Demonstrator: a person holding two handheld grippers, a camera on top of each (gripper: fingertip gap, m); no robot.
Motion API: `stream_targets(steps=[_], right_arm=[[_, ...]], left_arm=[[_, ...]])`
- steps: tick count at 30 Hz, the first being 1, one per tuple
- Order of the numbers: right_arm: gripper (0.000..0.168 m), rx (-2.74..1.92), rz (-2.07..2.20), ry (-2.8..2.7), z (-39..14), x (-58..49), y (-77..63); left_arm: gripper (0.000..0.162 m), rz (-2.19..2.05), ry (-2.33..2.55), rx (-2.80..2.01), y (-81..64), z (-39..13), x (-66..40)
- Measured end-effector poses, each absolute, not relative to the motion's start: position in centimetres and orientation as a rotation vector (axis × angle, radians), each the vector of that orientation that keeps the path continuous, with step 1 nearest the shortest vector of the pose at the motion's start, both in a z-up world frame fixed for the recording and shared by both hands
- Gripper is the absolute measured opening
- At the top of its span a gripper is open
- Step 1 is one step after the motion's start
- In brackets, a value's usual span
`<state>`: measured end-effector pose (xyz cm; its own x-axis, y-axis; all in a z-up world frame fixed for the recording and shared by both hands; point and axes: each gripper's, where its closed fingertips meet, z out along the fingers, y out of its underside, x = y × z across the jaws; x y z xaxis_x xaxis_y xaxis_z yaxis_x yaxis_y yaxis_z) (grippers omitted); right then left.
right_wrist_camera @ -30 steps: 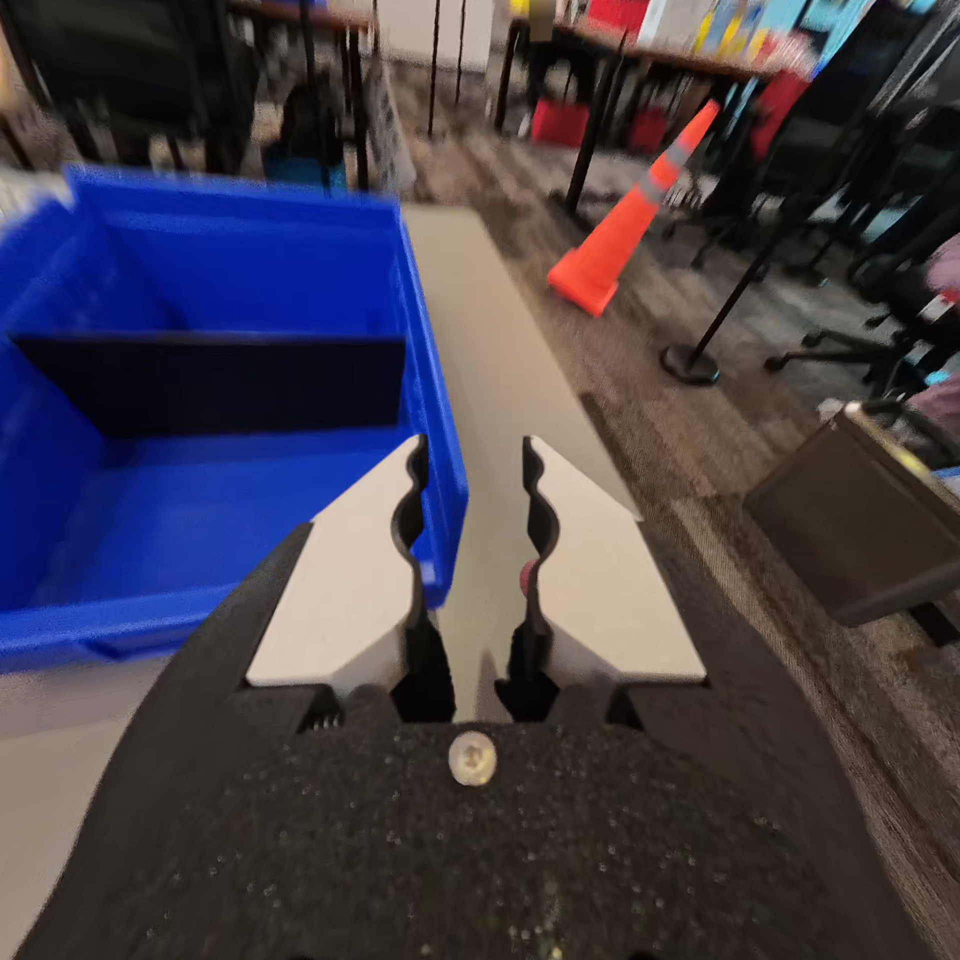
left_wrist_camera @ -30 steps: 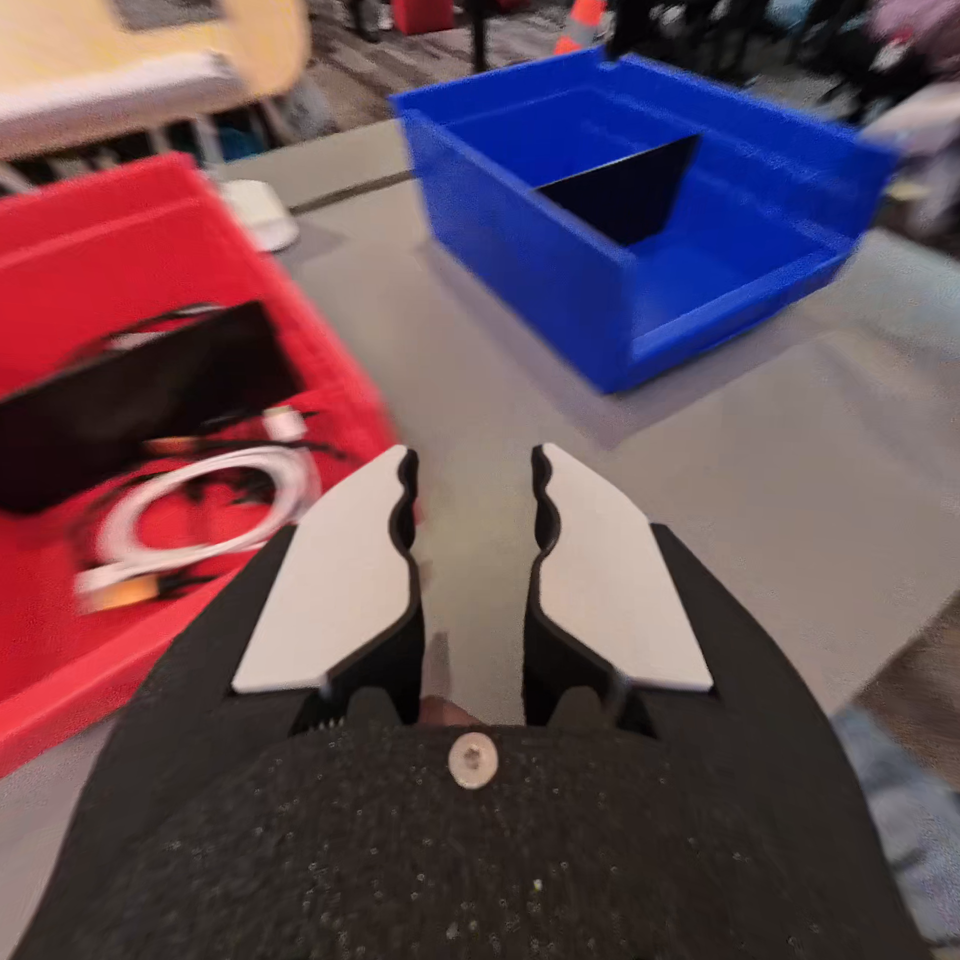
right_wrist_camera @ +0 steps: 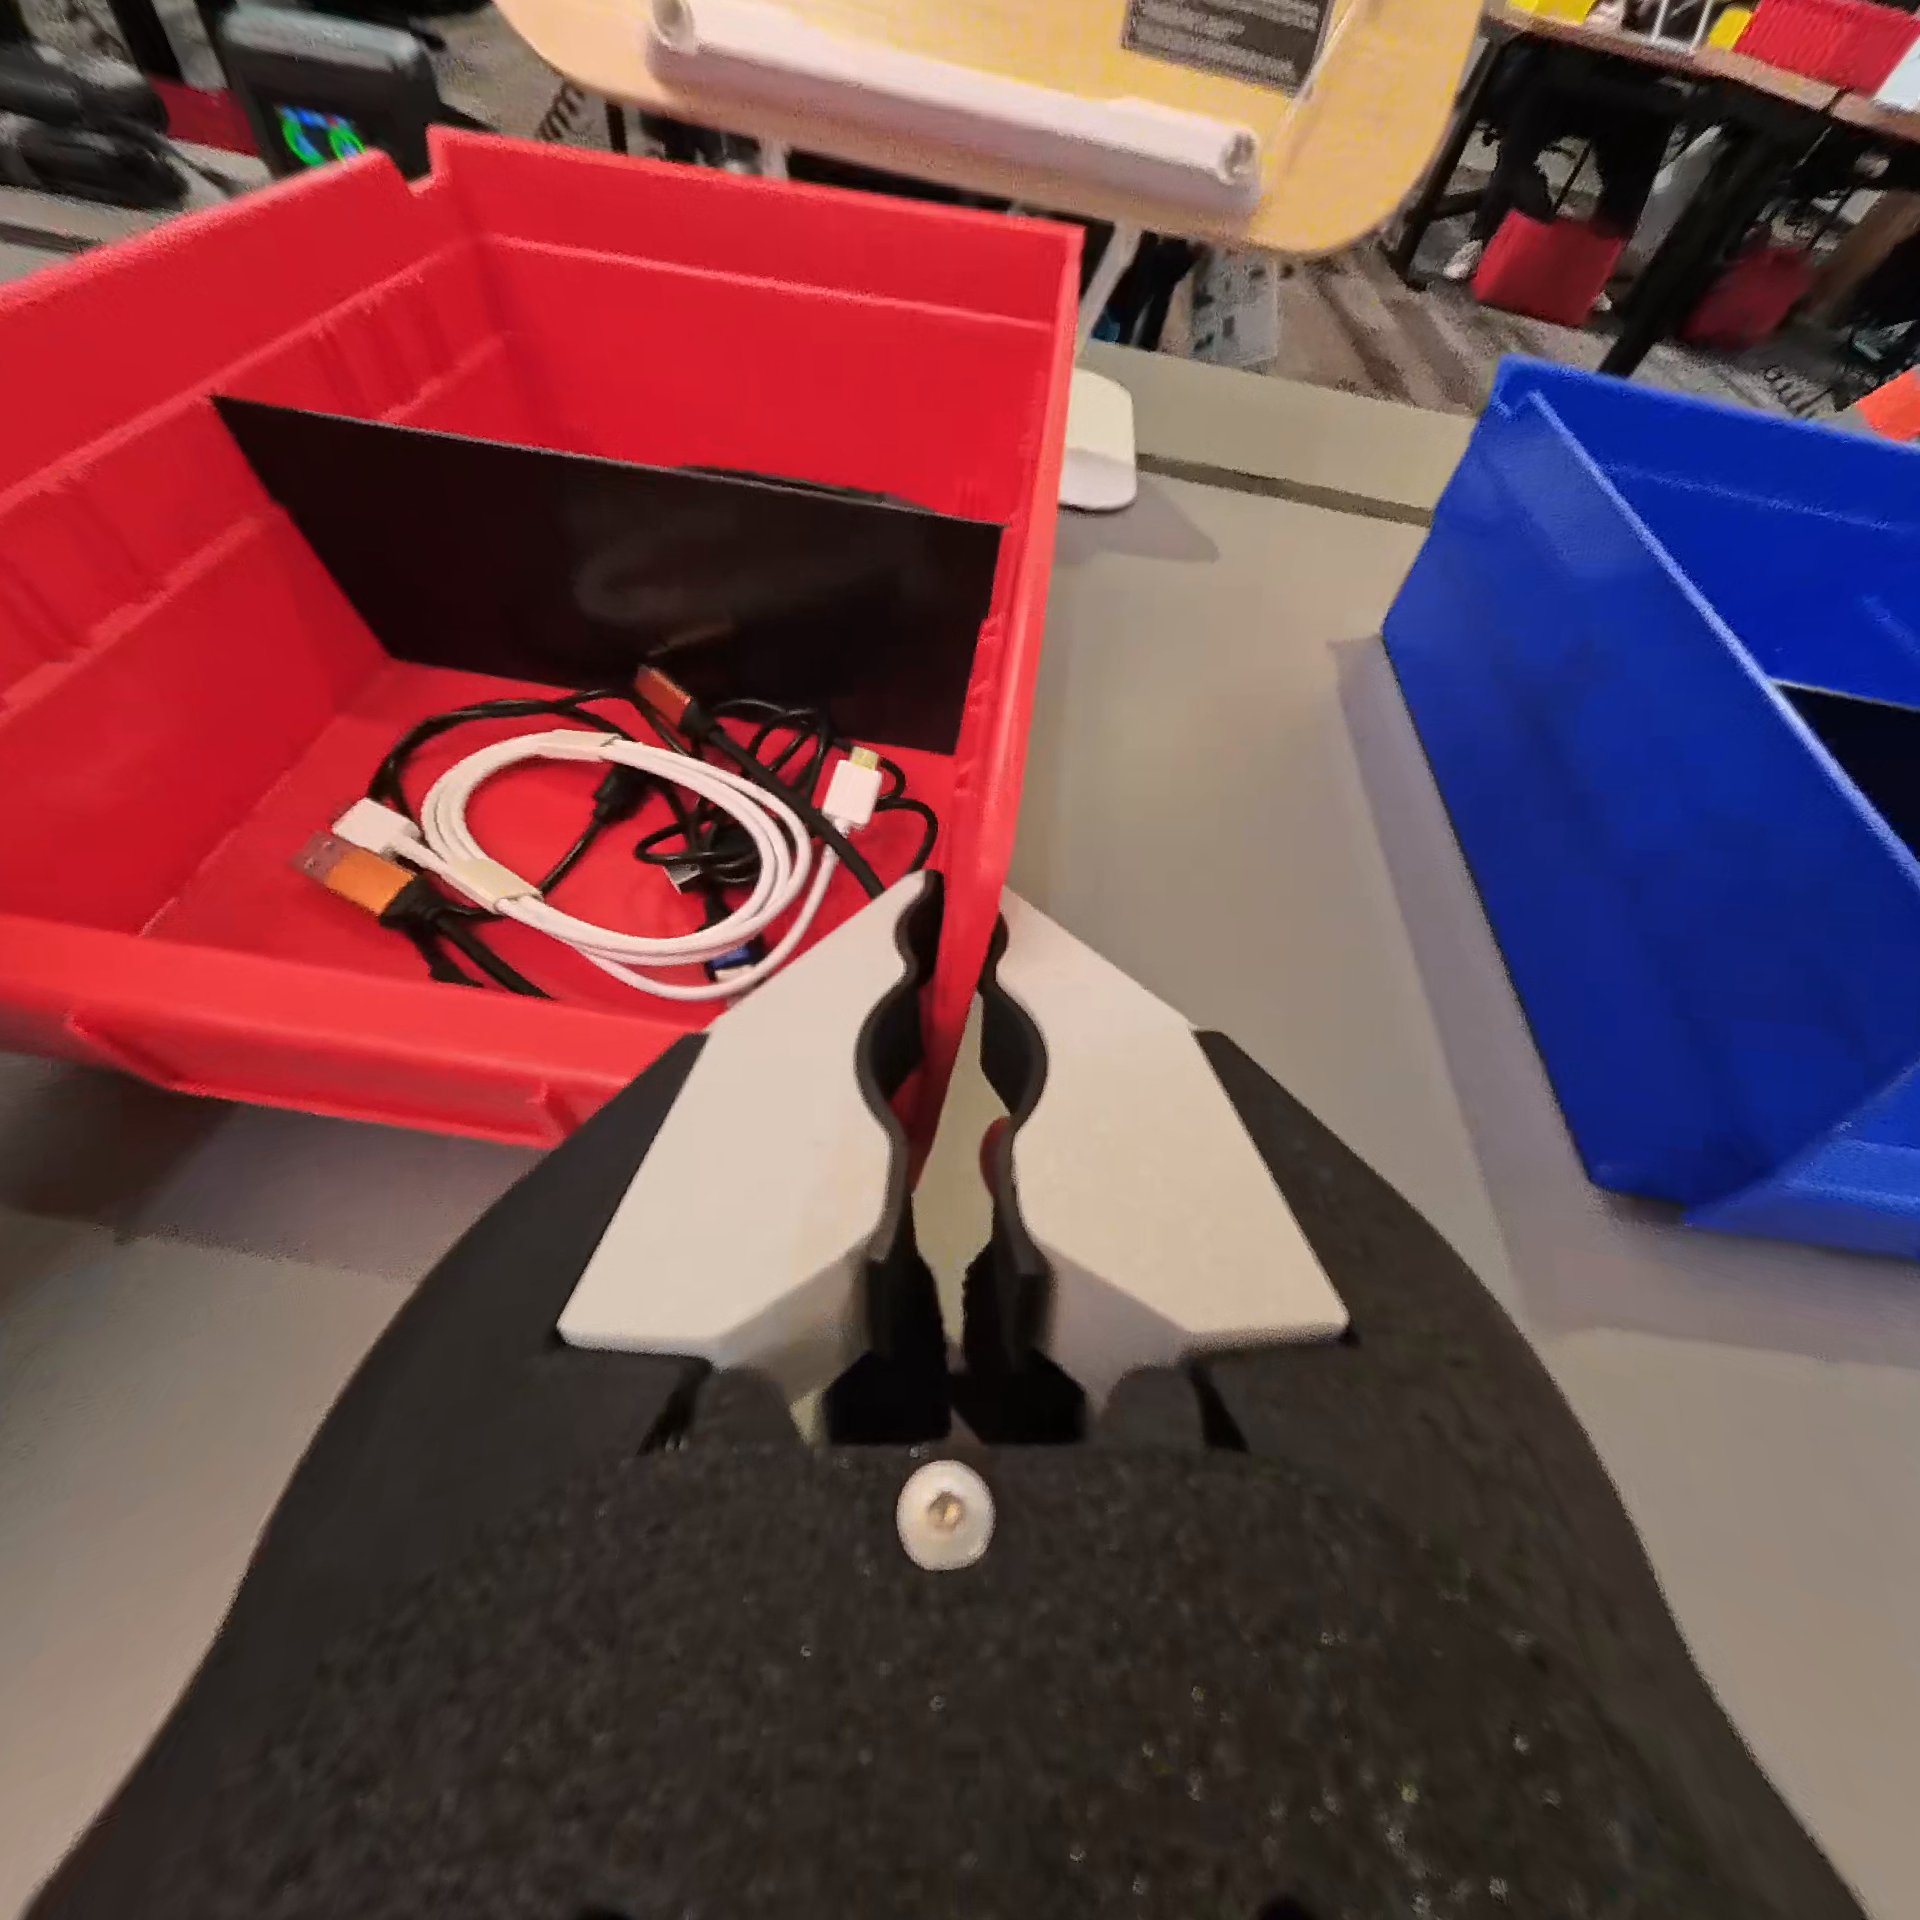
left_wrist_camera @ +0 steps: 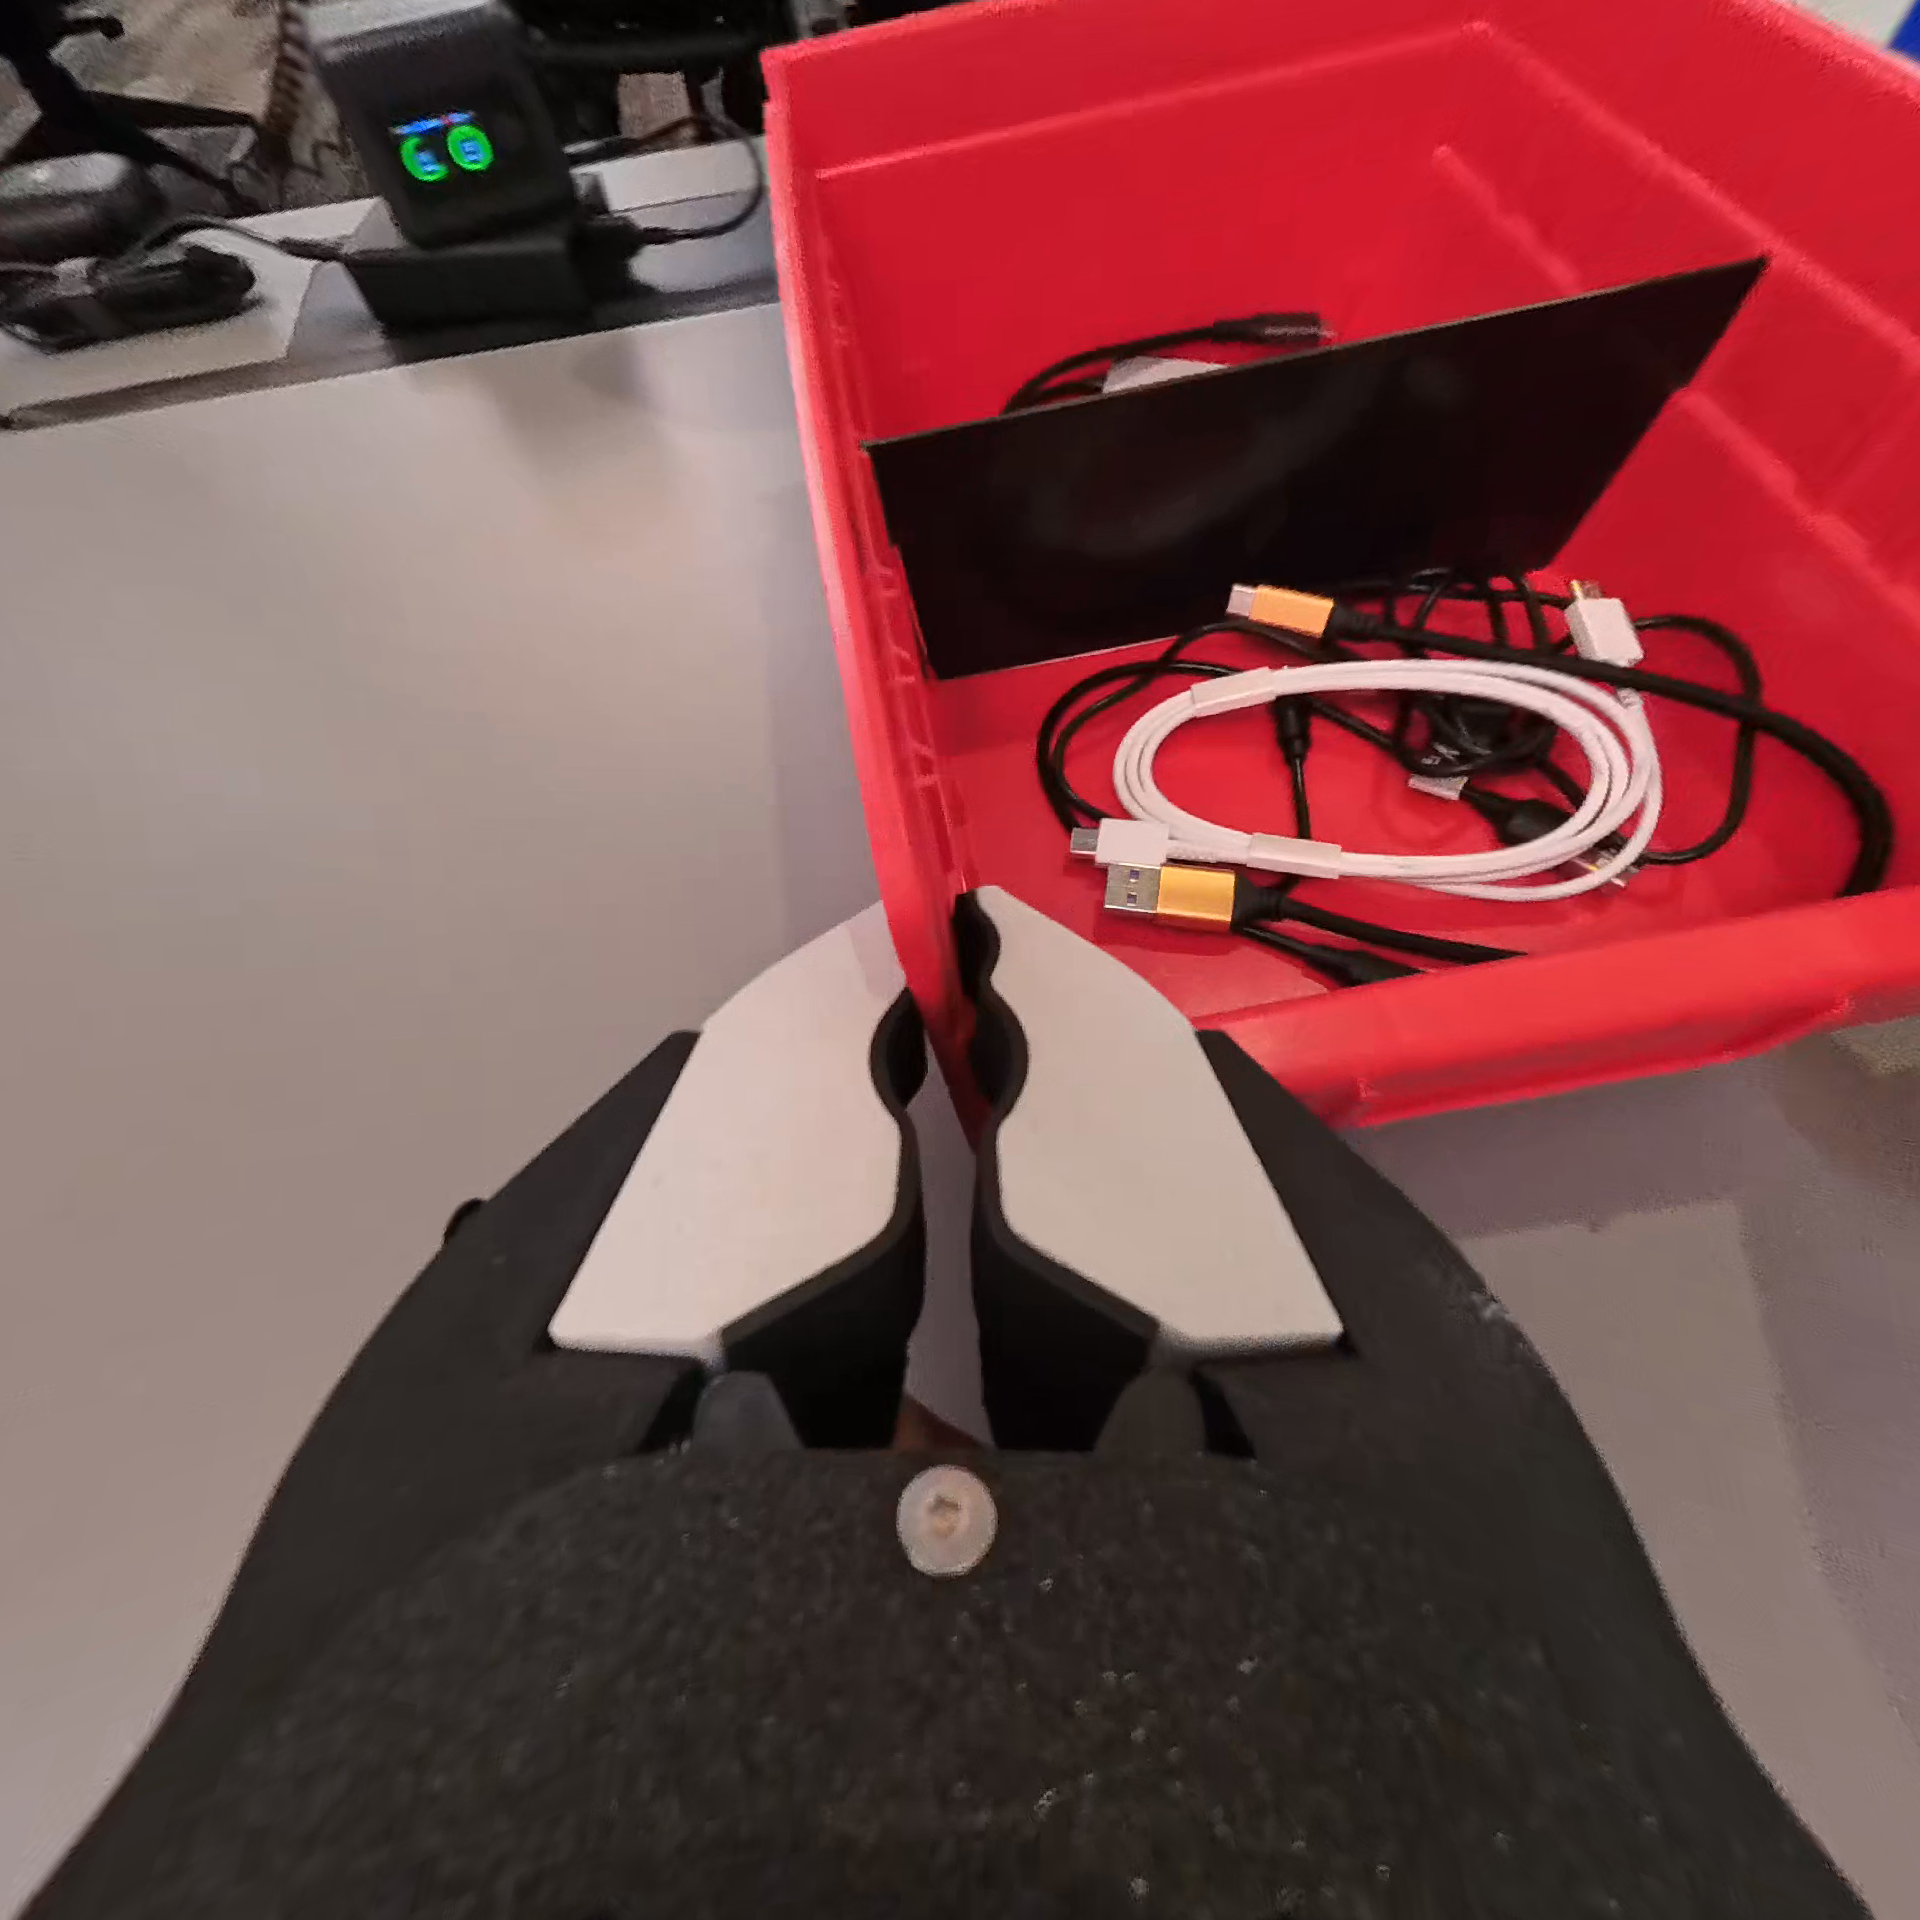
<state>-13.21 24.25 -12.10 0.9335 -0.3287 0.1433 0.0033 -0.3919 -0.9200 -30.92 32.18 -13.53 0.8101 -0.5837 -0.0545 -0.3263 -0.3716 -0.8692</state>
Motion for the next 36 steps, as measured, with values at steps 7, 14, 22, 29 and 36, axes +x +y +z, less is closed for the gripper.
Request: stream_targets(steps=[7,14,22,29,36], right_arm=[[0.001,-1.916,-0.290,0.196,-11.0,-23.5,28.9],[0.003,-1.983,-0.258,0.099,-12.9,-31.5,34.3],[0.017,-1.992,-0.095,-0.139,-12.9,-33.1,34.5],[0.033,-1.881,0.042,-0.438,-11.1,-28.6,25.2],[0.026,-1.837,-0.108,-0.122,-11.0,-9.0,15.3]], left_arm=[[0.002,-0.218,0.571,-1.965,35.3,-11.3,-41.9],[0.002,-0.250,0.572,-1.988,40.8,-13.0,-49.7],[0.018,-0.375,0.414,-2.006,42.1,-13.3,-50.4],[0.026,-0.457,0.159,-1.910,39.5,-8.7,-52.0],[0.024,-0.392,0.336,-1.851,33.6,-9.3,-48.1]])
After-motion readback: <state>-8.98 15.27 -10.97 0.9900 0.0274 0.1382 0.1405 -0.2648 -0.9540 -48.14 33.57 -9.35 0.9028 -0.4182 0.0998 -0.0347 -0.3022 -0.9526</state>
